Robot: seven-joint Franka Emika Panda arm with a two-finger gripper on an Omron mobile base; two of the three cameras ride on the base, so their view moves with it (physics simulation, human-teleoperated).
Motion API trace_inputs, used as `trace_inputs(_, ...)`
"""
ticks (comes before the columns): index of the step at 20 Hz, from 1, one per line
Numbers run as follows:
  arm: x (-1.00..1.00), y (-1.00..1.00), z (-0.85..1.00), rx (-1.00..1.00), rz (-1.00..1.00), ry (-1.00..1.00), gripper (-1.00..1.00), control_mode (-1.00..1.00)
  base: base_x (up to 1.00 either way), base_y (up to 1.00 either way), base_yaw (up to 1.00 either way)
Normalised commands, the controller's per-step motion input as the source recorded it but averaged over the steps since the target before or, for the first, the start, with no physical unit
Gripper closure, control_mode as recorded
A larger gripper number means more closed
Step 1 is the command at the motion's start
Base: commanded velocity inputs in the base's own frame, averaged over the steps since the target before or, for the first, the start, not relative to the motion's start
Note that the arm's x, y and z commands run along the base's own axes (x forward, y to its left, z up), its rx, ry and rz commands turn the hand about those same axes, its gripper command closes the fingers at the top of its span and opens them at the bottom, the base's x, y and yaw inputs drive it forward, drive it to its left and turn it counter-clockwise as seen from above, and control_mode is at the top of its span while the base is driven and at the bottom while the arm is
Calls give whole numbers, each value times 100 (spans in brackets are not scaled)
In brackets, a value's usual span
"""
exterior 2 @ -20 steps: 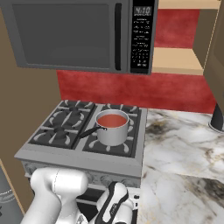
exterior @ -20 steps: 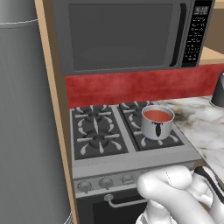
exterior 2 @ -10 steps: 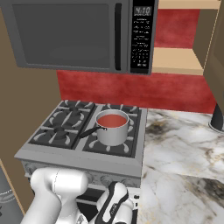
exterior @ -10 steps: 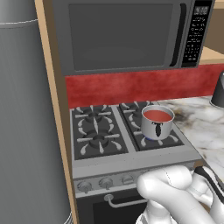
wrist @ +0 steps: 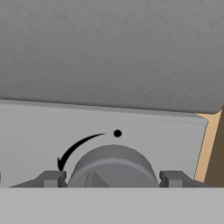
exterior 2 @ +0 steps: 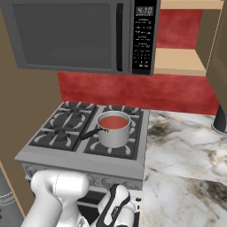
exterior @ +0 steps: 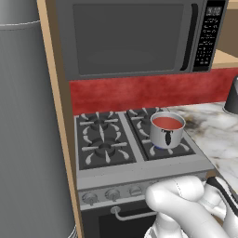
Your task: Wait until the marinara sauce is simmered to a deep red color and then turn off the stove.
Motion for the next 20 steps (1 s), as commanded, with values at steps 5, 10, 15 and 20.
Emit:
trace_inputs(5, 0, 0, 0, 0, 0, 0, 100, -100, 0, 0, 0)
trace_inputs(10, 0, 0, 0, 0, 0, 0, 100, -100, 0, 0, 0)
trace_inputs(15, -1, -1, 0, 3, 0, 0, 100, -100, 0, 0, 0)
trace_inputs(20, -4, -9, 0, 13, -5, 0, 100, -100, 0, 0, 0)
